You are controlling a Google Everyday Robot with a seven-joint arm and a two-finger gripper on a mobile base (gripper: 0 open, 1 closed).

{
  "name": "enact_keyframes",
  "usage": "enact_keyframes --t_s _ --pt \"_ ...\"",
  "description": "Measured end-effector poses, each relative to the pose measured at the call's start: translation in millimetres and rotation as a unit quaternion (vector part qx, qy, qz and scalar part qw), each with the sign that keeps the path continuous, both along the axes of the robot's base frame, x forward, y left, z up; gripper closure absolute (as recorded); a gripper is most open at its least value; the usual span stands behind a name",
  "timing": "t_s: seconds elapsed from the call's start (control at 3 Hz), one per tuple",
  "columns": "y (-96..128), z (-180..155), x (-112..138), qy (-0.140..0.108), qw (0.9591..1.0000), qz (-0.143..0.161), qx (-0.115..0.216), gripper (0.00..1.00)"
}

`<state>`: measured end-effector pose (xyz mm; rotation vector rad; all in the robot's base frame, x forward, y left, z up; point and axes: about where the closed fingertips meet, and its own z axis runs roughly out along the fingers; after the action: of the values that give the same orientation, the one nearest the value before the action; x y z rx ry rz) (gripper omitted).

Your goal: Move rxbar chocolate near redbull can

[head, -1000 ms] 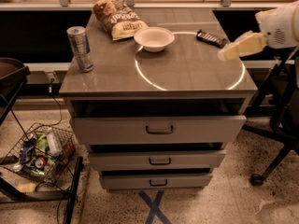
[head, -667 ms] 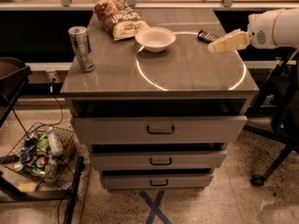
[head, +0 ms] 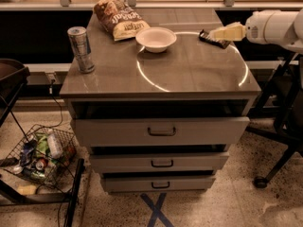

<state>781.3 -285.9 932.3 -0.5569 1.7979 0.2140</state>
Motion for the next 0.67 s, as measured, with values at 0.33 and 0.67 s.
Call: enact_keyframes --t_s 0.33,0.67 --pt "-2 -6 6 0.001 1.0000 0.004 -0.005 0.00" --pt "-7 -16 24 0.001 0.9998 0.015 -0.009 0.00"
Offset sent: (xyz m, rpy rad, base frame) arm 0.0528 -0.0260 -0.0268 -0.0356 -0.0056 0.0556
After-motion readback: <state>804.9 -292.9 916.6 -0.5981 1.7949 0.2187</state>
